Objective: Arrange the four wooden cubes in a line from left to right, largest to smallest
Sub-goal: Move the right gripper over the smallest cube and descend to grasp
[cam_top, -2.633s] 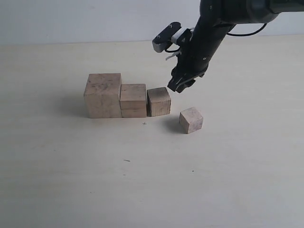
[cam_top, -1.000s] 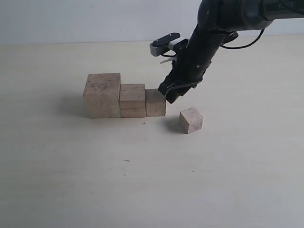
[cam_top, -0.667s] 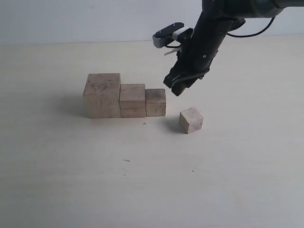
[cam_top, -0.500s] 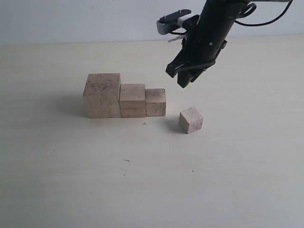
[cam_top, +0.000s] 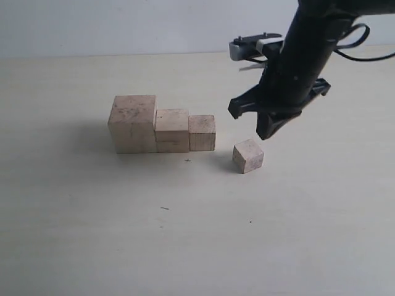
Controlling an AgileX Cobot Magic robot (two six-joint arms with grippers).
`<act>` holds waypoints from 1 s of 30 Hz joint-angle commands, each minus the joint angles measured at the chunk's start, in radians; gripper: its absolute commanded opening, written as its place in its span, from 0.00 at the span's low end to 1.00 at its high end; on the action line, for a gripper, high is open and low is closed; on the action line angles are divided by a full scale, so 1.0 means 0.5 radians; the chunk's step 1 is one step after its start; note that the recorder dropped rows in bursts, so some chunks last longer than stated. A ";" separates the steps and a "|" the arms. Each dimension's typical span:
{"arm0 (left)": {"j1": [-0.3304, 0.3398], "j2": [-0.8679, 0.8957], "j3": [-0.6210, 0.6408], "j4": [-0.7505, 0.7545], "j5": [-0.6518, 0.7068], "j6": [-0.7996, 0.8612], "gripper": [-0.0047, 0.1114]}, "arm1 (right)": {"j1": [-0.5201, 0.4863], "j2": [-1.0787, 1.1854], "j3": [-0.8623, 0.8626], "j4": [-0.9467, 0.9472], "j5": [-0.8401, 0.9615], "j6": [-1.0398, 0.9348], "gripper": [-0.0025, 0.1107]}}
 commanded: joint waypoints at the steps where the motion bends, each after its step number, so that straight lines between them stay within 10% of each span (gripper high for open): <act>1: -0.011 -0.012 0.005 0.004 -0.021 -0.010 0.04 | -0.009 -0.166 0.255 0.122 -0.246 0.015 0.02; 6: -0.011 -0.012 0.005 0.004 -0.021 -0.010 0.04 | -0.009 -0.179 0.303 0.136 -0.270 0.015 0.12; 14: -0.011 -0.012 0.005 0.004 -0.021 -0.010 0.04 | -0.009 -0.179 0.344 0.278 -0.417 0.051 0.65; 30: -0.011 -0.012 0.005 0.004 -0.021 -0.010 0.04 | -0.009 0.036 0.344 0.256 -0.629 0.048 0.65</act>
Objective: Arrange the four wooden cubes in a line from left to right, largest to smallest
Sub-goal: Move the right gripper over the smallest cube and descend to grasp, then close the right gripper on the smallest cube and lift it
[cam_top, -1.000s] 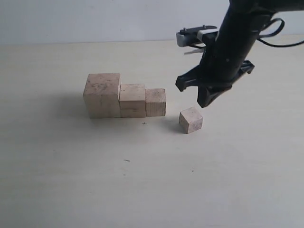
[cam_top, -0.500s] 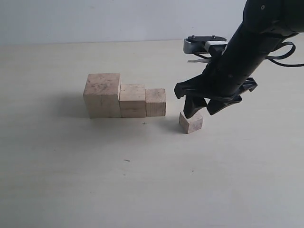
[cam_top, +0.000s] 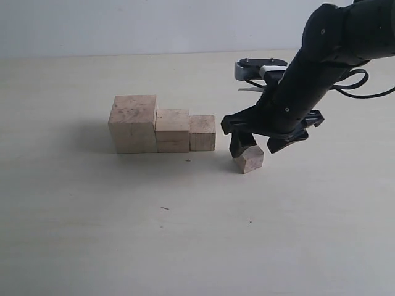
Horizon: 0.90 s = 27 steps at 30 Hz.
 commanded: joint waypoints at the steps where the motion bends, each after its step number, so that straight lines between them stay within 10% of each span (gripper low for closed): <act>1: -0.011 -0.012 0.005 0.004 -0.021 -0.010 0.04 | -0.009 0.015 0.009 -0.037 -0.105 -0.003 0.65; 12: -0.011 -0.012 0.005 0.004 -0.021 -0.010 0.04 | -0.009 0.122 0.009 -0.104 -0.137 -0.062 0.63; 27: -0.011 -0.012 0.005 0.004 -0.021 -0.010 0.04 | -0.009 0.122 -0.024 -0.221 -0.053 -0.083 0.02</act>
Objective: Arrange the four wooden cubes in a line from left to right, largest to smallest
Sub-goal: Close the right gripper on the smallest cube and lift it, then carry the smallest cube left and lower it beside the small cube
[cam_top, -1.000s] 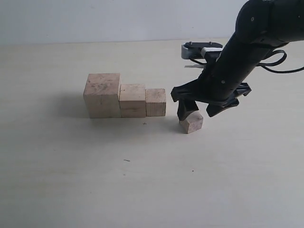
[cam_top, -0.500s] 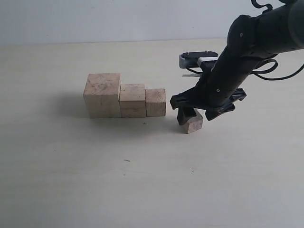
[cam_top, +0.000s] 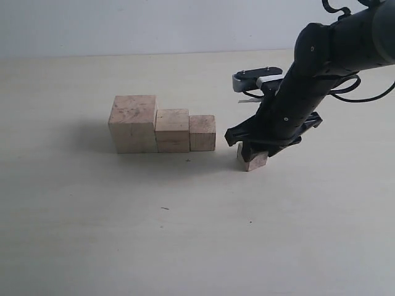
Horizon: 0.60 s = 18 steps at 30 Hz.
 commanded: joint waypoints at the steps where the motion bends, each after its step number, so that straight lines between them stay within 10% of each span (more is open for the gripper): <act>1: -0.011 -0.012 0.005 0.004 -0.021 -0.010 0.04 | -0.009 -0.007 -0.074 -0.064 0.119 -0.090 0.02; 10: -0.011 -0.012 0.005 0.004 -0.021 -0.010 0.04 | -0.019 -0.016 -0.464 -0.528 0.446 -0.579 0.02; 18: -0.011 -0.012 0.005 0.004 -0.021 -0.010 0.04 | -0.327 0.076 -0.535 0.258 0.453 -2.434 0.02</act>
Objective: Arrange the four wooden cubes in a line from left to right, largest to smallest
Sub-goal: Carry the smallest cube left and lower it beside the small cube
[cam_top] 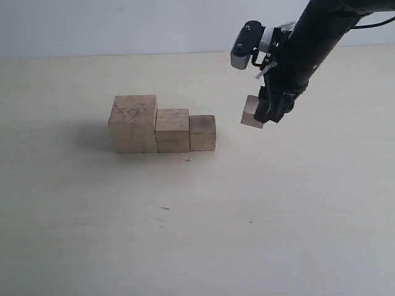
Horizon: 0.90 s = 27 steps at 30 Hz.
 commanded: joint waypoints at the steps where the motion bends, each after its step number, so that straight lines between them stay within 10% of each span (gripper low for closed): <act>1: -0.011 -0.012 0.005 0.004 -0.021 -0.010 0.04 | -0.153 0.086 -0.014 0.282 0.019 -0.651 0.02; 27: -0.011 -0.012 0.005 0.004 -0.021 -0.010 0.04 | -0.088 0.358 -0.017 0.771 -0.058 -1.096 0.02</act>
